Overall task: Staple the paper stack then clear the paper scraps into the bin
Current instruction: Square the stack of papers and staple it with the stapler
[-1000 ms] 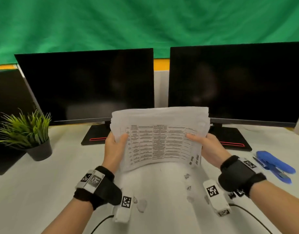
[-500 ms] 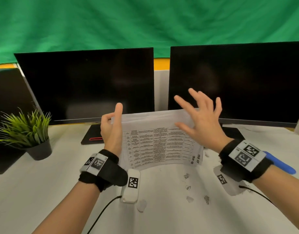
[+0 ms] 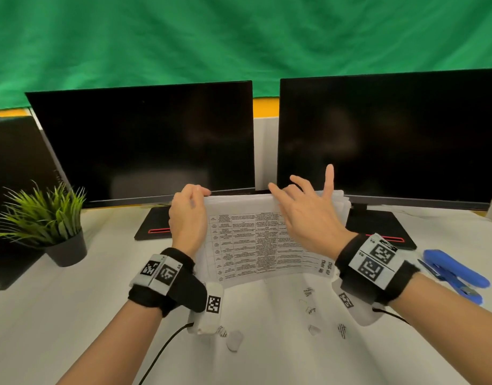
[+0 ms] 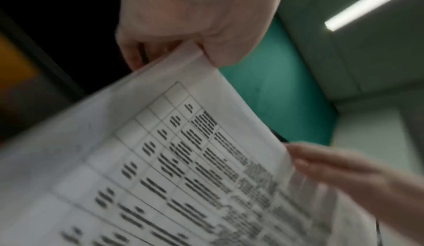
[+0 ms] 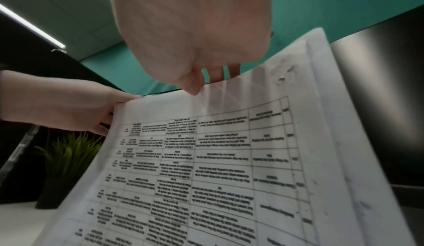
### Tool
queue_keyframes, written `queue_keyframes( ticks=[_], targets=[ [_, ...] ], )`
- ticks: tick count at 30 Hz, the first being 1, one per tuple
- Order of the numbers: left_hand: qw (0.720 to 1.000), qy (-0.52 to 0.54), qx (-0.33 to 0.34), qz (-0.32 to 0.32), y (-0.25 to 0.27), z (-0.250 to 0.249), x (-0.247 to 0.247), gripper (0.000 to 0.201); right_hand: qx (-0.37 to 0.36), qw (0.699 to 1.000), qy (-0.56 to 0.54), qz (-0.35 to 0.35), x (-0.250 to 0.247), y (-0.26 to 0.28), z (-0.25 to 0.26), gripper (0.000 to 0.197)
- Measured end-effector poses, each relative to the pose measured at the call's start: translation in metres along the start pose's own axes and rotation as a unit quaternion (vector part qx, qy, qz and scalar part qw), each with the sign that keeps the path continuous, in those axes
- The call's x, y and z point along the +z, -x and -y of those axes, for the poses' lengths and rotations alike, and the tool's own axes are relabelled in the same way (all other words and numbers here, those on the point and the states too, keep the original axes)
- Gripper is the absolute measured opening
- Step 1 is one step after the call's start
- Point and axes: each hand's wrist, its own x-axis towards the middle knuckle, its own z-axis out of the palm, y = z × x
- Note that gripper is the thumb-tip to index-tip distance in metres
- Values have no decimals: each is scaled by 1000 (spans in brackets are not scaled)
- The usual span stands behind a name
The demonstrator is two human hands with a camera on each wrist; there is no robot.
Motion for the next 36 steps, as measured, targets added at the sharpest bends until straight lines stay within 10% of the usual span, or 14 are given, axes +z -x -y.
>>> queue_keyframes(
  ticks=[3,6,9,14,18,22,28,36],
  targets=[
    [953,-271,132,-10,7,-13,8,43,21,999,-28,20,-1,-3,0,53],
    [894,-329,294,80,13,-40,29,41,28,998,-52,19,2,-2,2,53],
    [862,-349,295,218,11,-58,46,46,54,996,-60,-38,7,7,-5,59],
    [844,-389,297,221,4,-66,43,26,265,933,-188,-155,19,52,-32,84],
    [884,-307,323,143,-2,-73,26,10,421,778,-460,-76,31,70,-48,94],
    [962,-133,210,115,-15,-81,-5,10,377,660,-647,47,26,56,-51,79],
    [975,131,-44,175,5,-43,-10,25,272,598,-742,136,2,22,-46,37],
    [980,173,-38,87,49,-21,21,23,273,679,-681,35,-9,20,-12,36]
  ],
)
